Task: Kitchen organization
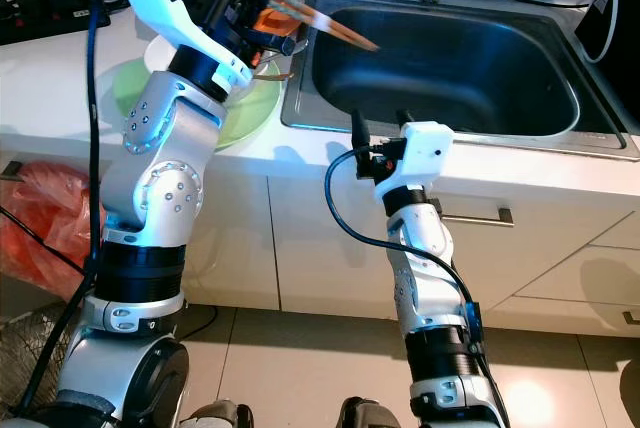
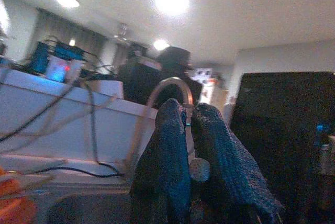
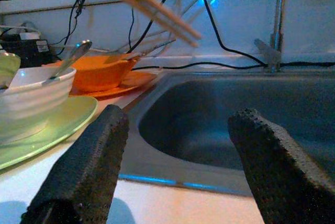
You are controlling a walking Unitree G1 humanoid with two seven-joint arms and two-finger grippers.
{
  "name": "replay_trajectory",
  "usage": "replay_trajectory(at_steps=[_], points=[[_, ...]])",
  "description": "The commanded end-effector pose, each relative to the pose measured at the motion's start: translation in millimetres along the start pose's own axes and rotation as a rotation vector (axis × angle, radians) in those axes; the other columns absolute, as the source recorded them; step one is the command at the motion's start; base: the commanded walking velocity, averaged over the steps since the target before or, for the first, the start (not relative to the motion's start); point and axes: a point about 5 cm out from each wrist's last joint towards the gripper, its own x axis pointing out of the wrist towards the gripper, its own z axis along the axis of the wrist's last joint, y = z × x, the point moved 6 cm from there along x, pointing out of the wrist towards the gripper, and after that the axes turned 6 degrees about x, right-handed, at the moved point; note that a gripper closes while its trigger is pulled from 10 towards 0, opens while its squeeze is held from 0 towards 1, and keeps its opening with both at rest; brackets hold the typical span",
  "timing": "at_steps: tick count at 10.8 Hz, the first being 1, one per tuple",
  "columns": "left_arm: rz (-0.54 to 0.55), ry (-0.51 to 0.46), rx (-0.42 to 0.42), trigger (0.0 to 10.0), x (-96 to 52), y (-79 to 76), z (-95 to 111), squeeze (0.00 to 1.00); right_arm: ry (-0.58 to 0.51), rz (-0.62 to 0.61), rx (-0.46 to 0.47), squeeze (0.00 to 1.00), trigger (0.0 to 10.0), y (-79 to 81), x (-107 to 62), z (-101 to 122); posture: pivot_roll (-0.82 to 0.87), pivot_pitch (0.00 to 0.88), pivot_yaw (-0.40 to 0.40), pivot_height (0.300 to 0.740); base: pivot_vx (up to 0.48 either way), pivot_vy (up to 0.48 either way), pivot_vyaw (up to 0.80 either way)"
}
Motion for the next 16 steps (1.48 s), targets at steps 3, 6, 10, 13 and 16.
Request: replay_trajectory(at_steps=[3, 6, 10, 13, 16], points=[[-0.056, 0.056, -0.004, 10.0, -3.0, -13.4, -11, 0.0, -0.026, 0.075, -0.129, 0.0, 10.0, 12.9, 6.8, 5, 0.05, 0.103, -0.033, 0.74, 0.0, 0.0, 0.0], [-0.072, 0.1, 0.014, 10.0, -4.7, -16.8, -17, 0.0, -0.05, 0.091, -0.21, 0.0, 10.0, 19.6, 13.8, 9, 0.06, 0.096, -0.036, 0.74, 0.0, 0.0, 0.0], [-0.103, 0.174, 0.099, 10.0, -12.0, -18.2, -27, 0.0, -0.061, -0.026, -0.317, 0.0, 10.0, 1.9, 20.3, 12, 0.06, 0.098, -0.04, 0.74, 0.0, 0.0, 0.0], [-0.135, 0.175, 0.089, 10.0, -13.1, -24.3, -26, 0.0, -0.044, -0.05, -0.339, 0.0, 10.0, -1.9, 24.8, 8, 0.07, 0.111, -0.039, 0.74, 0.0, 0.0, 0.0], [-0.176, 0.145, 0.059, 10.0, -11.4, -35.6, -21, 0.0, -0.029, -0.017, -0.327, 0.0, 10.0, 9.2, 28.0, 1, 0.07, 0.118, -0.035, 0.74, 0.0, 0.0, 0.0]])
